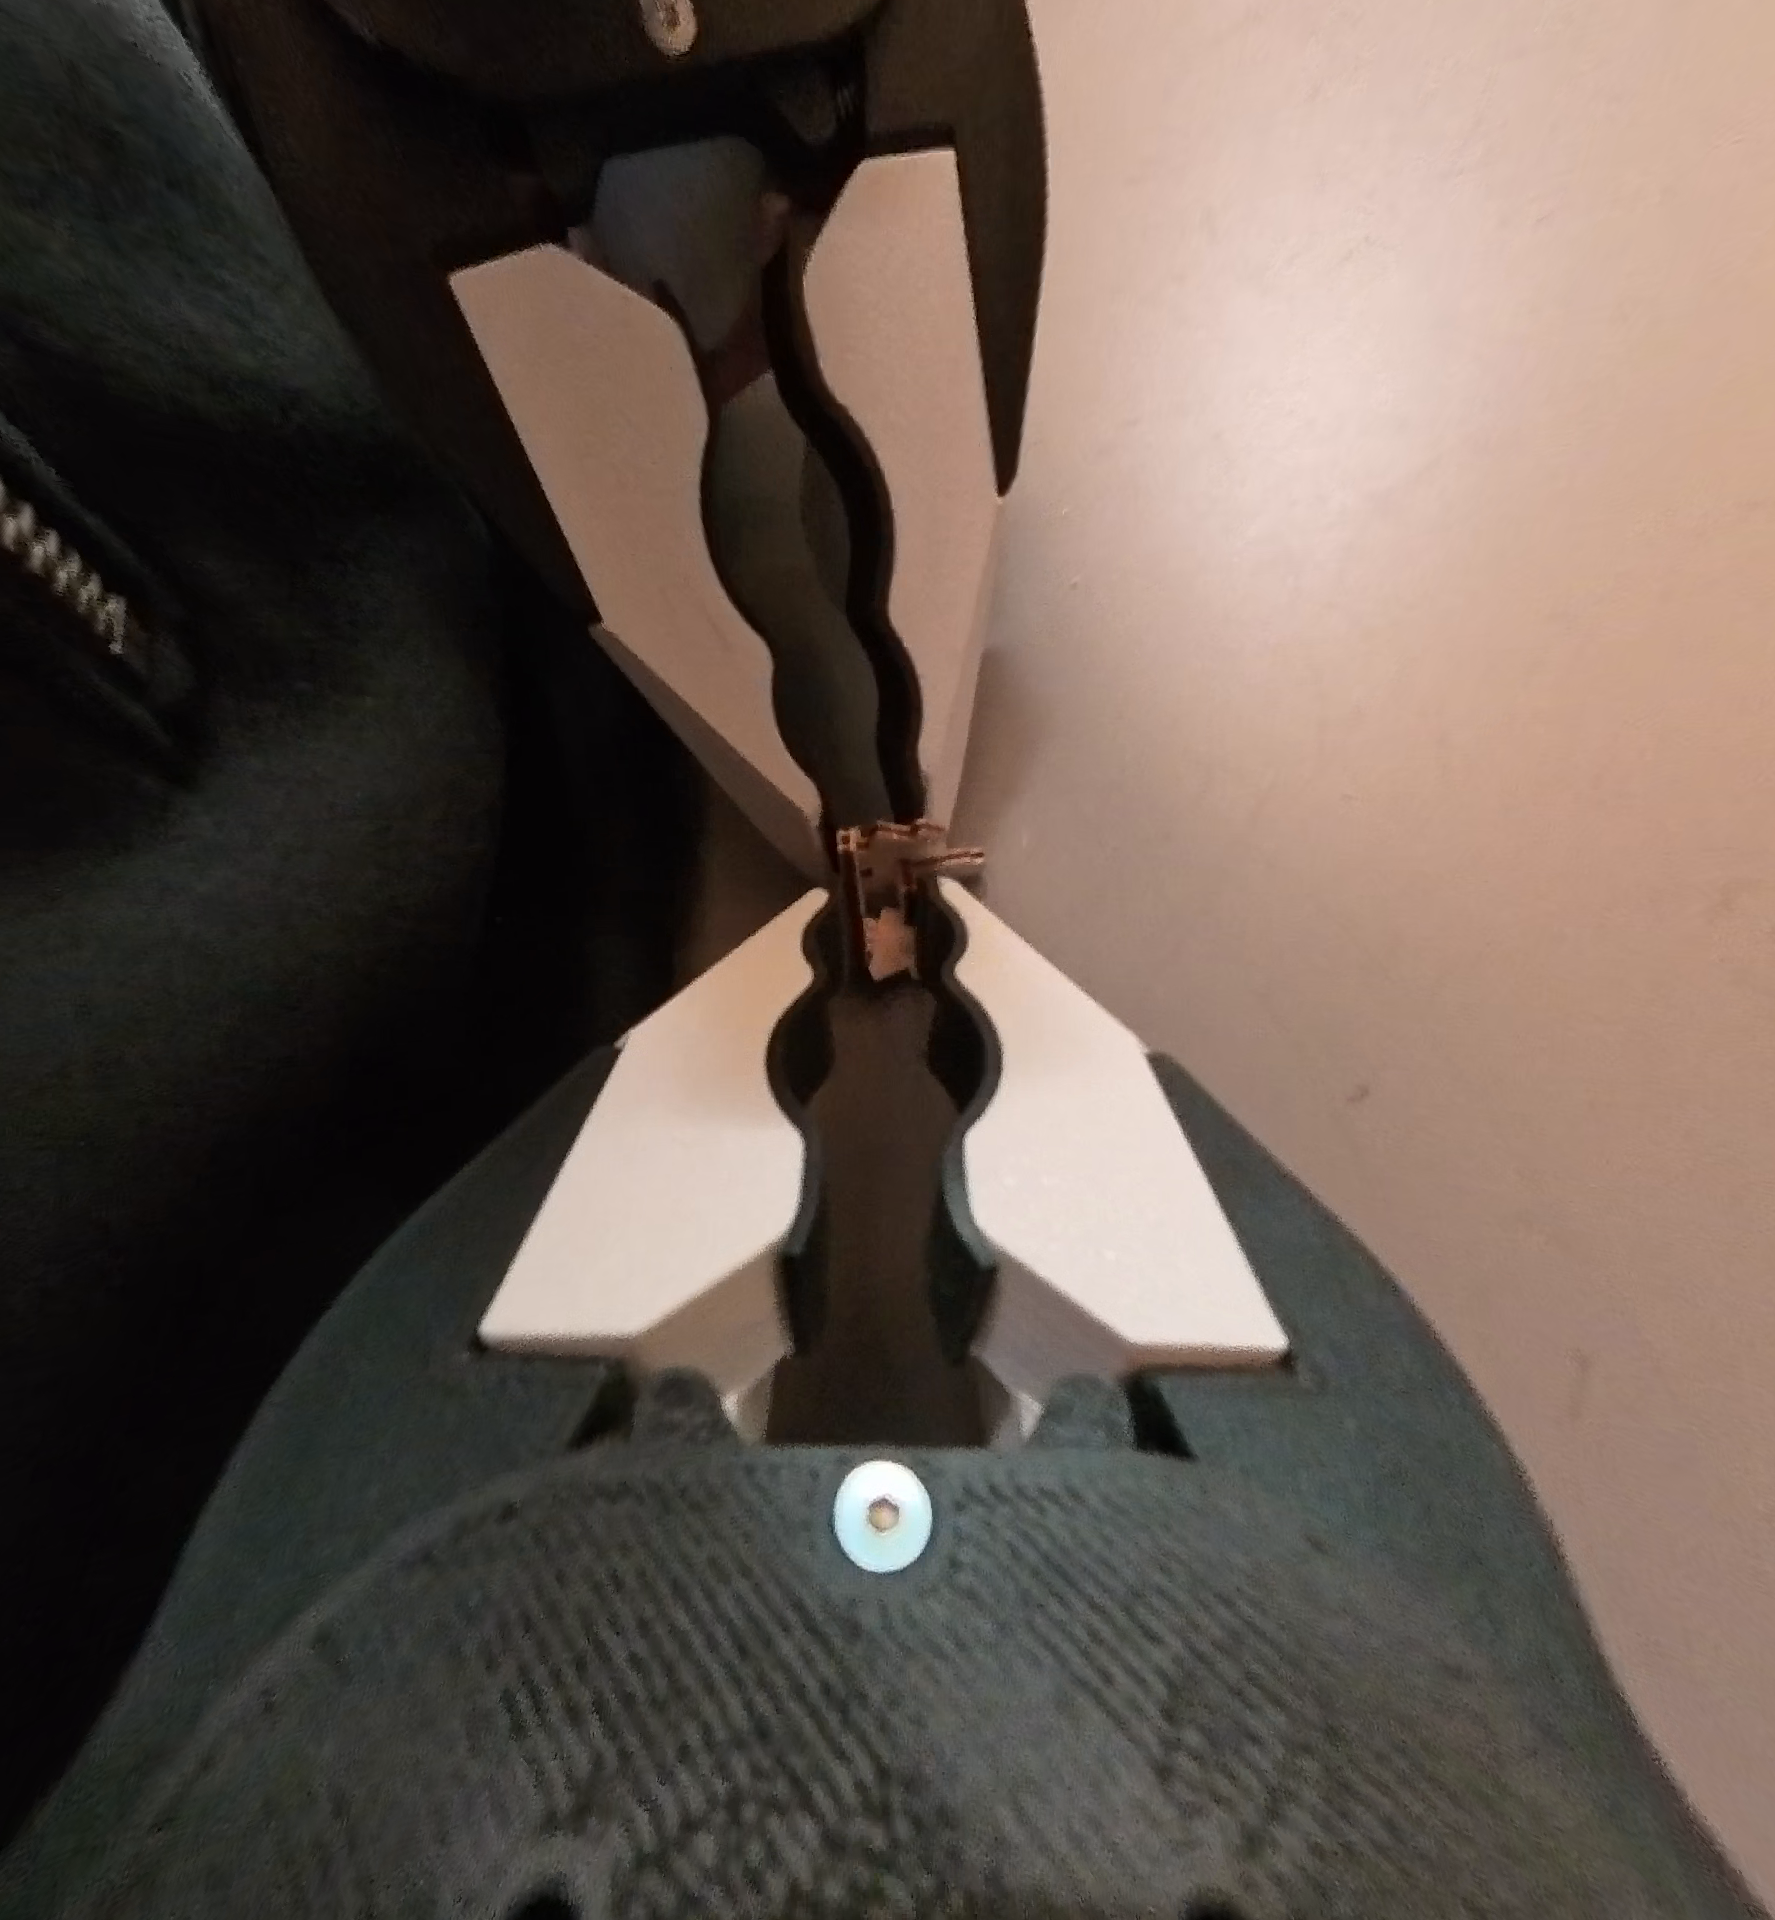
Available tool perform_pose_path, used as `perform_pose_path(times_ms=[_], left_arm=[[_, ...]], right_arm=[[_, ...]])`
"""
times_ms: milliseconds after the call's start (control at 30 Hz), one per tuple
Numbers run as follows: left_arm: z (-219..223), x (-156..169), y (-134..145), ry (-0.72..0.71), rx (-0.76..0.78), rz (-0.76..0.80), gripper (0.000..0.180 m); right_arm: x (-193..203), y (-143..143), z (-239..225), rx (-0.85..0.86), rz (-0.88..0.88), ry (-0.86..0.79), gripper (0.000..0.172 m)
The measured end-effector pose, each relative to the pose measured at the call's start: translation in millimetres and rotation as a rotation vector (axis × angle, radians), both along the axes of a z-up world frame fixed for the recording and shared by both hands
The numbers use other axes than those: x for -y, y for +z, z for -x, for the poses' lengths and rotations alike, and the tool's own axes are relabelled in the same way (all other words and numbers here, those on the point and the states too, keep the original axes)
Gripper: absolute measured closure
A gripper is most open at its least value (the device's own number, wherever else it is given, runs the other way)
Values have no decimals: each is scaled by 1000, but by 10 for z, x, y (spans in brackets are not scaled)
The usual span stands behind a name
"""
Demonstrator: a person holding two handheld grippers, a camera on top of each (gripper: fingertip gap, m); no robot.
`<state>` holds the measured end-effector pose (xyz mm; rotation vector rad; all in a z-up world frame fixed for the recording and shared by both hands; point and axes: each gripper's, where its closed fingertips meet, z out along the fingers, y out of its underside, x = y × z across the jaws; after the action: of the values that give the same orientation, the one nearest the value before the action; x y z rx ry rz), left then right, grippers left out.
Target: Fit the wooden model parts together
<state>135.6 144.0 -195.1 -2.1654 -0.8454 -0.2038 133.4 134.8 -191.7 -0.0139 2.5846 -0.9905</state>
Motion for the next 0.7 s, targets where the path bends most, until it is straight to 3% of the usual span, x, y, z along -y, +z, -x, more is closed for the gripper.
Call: perform_pose_path(times_ms=[233, 367, 467, 567, 700], left_arm=[[-3, 4, 4, -6, 53, -50, 171], [-11, 5, 7, -25, 45, -56, 170], [12, 16, 11, -24, -5, -59, 170], [77, 17, 76, 2, -57, -92, 170], [258, 39, 319, 66, -220, -180, 171]], right_arm=[[8, 9, 2, 78, 29, -27, 159], [17, 16, 36, 35, 69, -69, 155], [23, 106, 118, 129, 125, -170, 125], [17, 264, 257, 205, 233, -275, 123], [-45, 278, 331, 255, 243, -344, 119]])
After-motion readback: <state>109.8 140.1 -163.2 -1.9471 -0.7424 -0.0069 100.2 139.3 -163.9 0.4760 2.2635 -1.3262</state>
